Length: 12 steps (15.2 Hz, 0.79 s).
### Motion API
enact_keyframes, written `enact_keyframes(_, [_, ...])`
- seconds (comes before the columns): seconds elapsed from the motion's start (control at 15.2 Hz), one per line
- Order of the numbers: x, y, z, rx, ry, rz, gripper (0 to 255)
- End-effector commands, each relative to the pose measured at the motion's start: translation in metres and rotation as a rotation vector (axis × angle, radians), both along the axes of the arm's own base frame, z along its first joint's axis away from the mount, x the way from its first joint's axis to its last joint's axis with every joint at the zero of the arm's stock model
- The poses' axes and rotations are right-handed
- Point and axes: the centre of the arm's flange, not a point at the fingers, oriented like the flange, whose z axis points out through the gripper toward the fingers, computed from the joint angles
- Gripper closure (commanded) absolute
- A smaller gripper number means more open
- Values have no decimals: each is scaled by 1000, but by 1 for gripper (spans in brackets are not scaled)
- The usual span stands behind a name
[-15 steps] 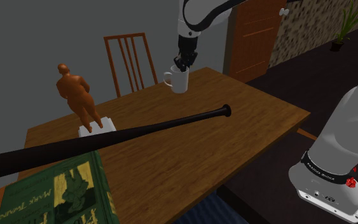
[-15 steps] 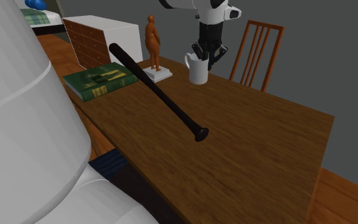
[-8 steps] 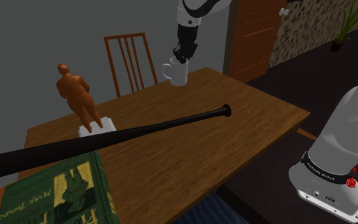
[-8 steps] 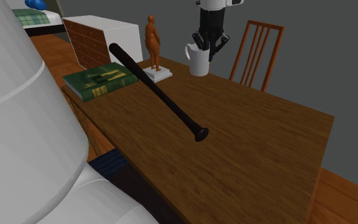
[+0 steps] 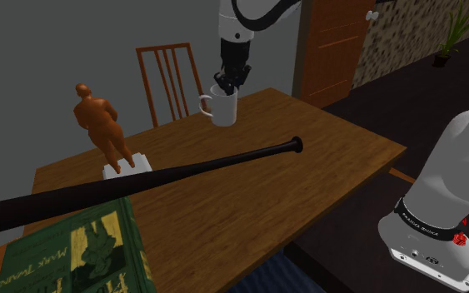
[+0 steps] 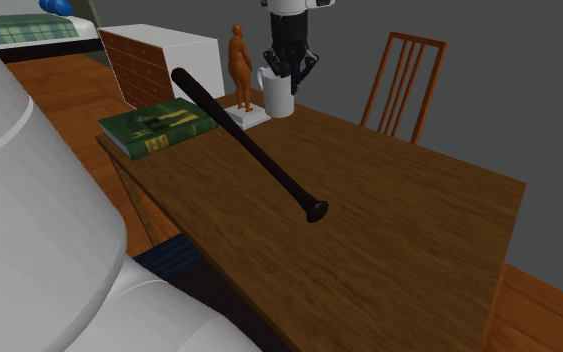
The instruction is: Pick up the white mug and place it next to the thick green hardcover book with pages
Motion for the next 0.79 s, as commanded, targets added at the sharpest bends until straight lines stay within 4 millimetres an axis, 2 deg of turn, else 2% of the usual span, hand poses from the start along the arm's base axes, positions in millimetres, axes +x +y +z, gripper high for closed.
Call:
enact_keyframes(0.0, [-17, 23, 2, 0, 0, -2, 255])
enact_keyframes(0.73, [-88, 150, 3, 0, 0, -2, 255])
